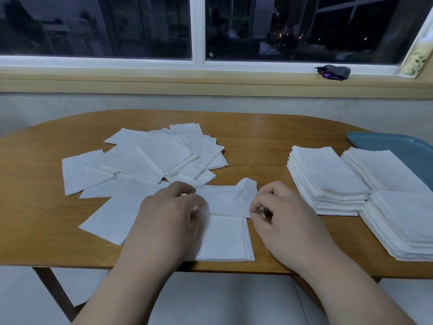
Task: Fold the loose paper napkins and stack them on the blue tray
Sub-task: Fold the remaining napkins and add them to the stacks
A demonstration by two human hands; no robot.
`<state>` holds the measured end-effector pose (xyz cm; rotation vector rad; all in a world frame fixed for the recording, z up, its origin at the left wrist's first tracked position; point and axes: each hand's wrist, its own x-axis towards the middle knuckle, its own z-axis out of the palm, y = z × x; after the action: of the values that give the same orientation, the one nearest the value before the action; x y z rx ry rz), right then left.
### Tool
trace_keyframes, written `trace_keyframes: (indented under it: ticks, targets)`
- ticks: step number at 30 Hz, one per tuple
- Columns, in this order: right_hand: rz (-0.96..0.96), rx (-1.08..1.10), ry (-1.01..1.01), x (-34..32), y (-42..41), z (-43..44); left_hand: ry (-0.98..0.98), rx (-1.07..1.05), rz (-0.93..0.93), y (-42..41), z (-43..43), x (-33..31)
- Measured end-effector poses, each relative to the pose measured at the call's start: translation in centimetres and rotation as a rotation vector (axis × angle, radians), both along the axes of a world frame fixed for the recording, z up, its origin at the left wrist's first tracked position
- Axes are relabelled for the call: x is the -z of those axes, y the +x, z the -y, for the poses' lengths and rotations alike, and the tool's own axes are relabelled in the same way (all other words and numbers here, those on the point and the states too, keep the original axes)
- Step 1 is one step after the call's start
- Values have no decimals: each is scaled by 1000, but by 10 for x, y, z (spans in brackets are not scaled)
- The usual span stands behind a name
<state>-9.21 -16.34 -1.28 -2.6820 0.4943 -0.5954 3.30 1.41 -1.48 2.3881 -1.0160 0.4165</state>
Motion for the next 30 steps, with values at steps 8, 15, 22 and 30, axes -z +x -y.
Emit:
trace_keyframes:
  ticks: [8,15,22,30]
  targets:
    - [-45,-15,10,1,-2,2,-57,22,4,7,7,5]
    - [28,-25,-45,-1,-2,0,-186,-2,7,-7,2,-20]
    - [488,-16,218,-22,-7,-11,-456,20,-346,-32,-10,-56]
    - [333,-173,766,-38,-7,-40,-575,66,-584,-26,-28,-57]
